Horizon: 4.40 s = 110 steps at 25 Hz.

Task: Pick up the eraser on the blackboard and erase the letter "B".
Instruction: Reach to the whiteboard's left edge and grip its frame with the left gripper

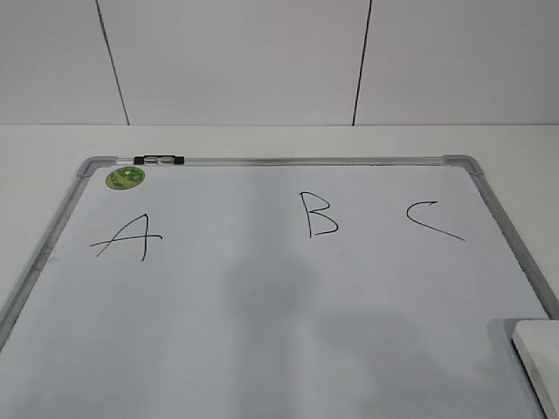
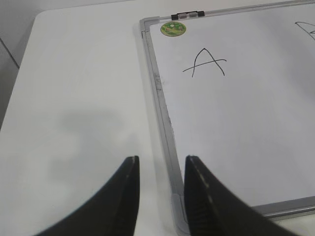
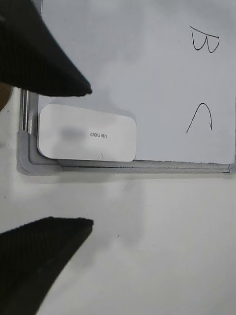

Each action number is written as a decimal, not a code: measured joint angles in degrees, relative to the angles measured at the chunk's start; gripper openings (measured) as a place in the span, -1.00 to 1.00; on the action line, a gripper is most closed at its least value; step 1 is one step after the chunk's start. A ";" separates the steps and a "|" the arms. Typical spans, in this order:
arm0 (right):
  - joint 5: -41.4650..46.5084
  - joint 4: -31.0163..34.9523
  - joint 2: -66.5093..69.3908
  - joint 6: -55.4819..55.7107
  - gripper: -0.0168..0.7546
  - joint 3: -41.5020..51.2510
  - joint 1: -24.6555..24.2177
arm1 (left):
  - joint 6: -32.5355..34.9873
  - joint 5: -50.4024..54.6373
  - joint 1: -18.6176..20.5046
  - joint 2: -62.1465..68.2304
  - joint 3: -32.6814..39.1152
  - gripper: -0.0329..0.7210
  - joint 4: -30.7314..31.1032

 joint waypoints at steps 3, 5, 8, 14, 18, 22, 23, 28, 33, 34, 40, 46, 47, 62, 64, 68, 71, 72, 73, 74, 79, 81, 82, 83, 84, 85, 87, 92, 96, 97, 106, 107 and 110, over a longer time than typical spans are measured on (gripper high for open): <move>0.00 0.00 0.00 0.00 0.56 0.00 0.00 | 0.00 0.00 0.00 0.00 0.00 -0.29 0.00; 0.00 0.00 0.00 0.00 0.56 0.00 0.00 | 0.00 0.00 0.00 0.00 0.00 -0.29 0.00; 0.00 0.00 0.00 0.00 0.56 0.00 0.00 | 0.00 0.00 0.00 0.00 0.00 -0.29 0.00; 0.00 0.00 0.00 0.00 0.56 0.00 0.00 | 0.00 0.00 0.00 0.00 0.00 -0.29 0.00; 0.57 0.00 0.00 0.42 0.56 -0.35 0.00 | 0.00 0.00 0.00 0.00 0.00 -0.29 0.00; 2.74 0.00 4.30 1.02 0.56 -1.74 0.00 | 0.00 0.00 0.00 0.00 0.00 -0.29 0.00; 3.30 0.00 5.61 1.34 0.56 -2.18 0.00 | 0.00 0.00 0.00 0.00 0.00 -0.29 0.00; 5.96 0.00 12.78 6.40 0.56 -5.19 0.00 | 0.00 0.00 0.00 0.00 0.00 -0.29 0.00; 6.05 2.79 20.94 7.88 0.56 -7.22 0.00 | 0.00 0.00 0.00 0.00 0.00 -0.29 0.00; 6.05 3.95 22.30 7.98 0.56 -7.22 0.00 | 0.00 0.00 0.00 0.00 0.00 -0.29 0.00; 5.92 9.02 31.12 8.21 0.56 -7.44 0.00 | 0.00 0.00 0.00 0.41 0.00 -0.29 0.00; 5.79 9.23 35.91 8.31 0.56 -7.44 0.00 | -0.27 3.58 0.00 10.31 -2.76 -0.28 0.00; 5.69 9.23 36.28 8.31 0.56 -7.44 0.00 | -0.58 3.99 0.00 12.80 -3.55 -0.28 0.00; 5.55 9.23 36.39 8.32 0.56 -7.44 0.00 | -5.84 7.67 0.00 49.77 -15.56 -0.28 -1.78; 5.55 9.23 36.39 8.32 0.56 -7.44 0.00 | -5.84 6.48 0.00 54.83 -17.36 -0.28 -1.78; 5.55 8.89 36.39 8.32 0.56 -7.44 0.00 | -5.73 4.90 0.00 65.74 -21.93 -0.28 0.30; 5.55 8.89 36.39 8.32 0.56 -7.44 0.00 | -5.64 2.26 0.00 73.03 -26.58 -0.28 1.91; 5.55 8.77 36.39 8.32 0.56 -7.44 0.00 | -5.64 1.18 0.00 74.94 -27.85 -0.28 2.15; 5.55 8.77 36.39 8.32 0.56 -7.44 0.00 | -5.64 0.21 0.00 76.81 -29.10 -0.28 2.29; 5.55 8.77 36.39 8.32 0.56 -7.44 0.00 | -5.64 -0.47 0.00 79.41 -30.52 -0.28 2.29; 5.55 8.77 36.39 8.32 0.56 -7.44 0.00 | -5.61 -4.37 0.00 88.91 -35.41 -0.28 2.56; 5.55 8.77 36.39 8.32 0.56 -7.44 0.00 | -5.51 -5.32 0.00 92.55 -36.67 -0.28 2.77; 5.55 8.77 36.39 8.32 0.56 -7.44 0.00 | -5.51 -5.71 0.00 93.96 -37.19 -0.28 2.77; 5.55 8.77 36.39 8.32 0.56 -7.44 0.00 | -5.51 -5.82 0.00 95.51 -37.52 -0.28 2.77; 5.55 8.77 36.39 8.32 0.56 -7.44 0.00 | -5.51 -5.96 0.00 96.72 -37.92 -0.28 2.89; 5.55 8.77 36.39 8.32 0.56 -7.44 0.00 | -5.51 -6.18 0.00 98.24 -38.08 -0.28 3.05; 5.55 8.77 36.39 8.32 0.56 -7.44 0.00 | -5.51 -7.22 0.00 99.93 -38.17 -0.28 3.16; 5.41 8.67 36.39 8.32 0.56 -7.44 0.00 | -5.48 -9.00 0.00 103.11 -38.29 -0.28 3.51; 5.41 8.67 36.39 8.32 0.56 -7.44 0.00 | -5.38 -12.03 0.00 104.36 -38.29 -0.28 3.73; 5.41 8.67 36.39 8.32 0.56 -7.44 0.00 | -5.38 -12.82 0.00 104.63 -38.29 -0.28 3.73; 5.41 8.67 36.39 8.32 0.56 -7.44 0.00 | -5.38 -14.34 0.00 108.56 -38.56 -0.29 3.82; 5.41 8.67 36.39 8.32 0.56 -7.44 0.00 | -5.38 -14.60 0.00 108.65 -38.56 -0.29 3.82; 5.41 8.67 36.39 8.32 0.56 -7.44 0.00 | -5.38 -14.81 0.00 108.93 -38.56 -0.29 3.82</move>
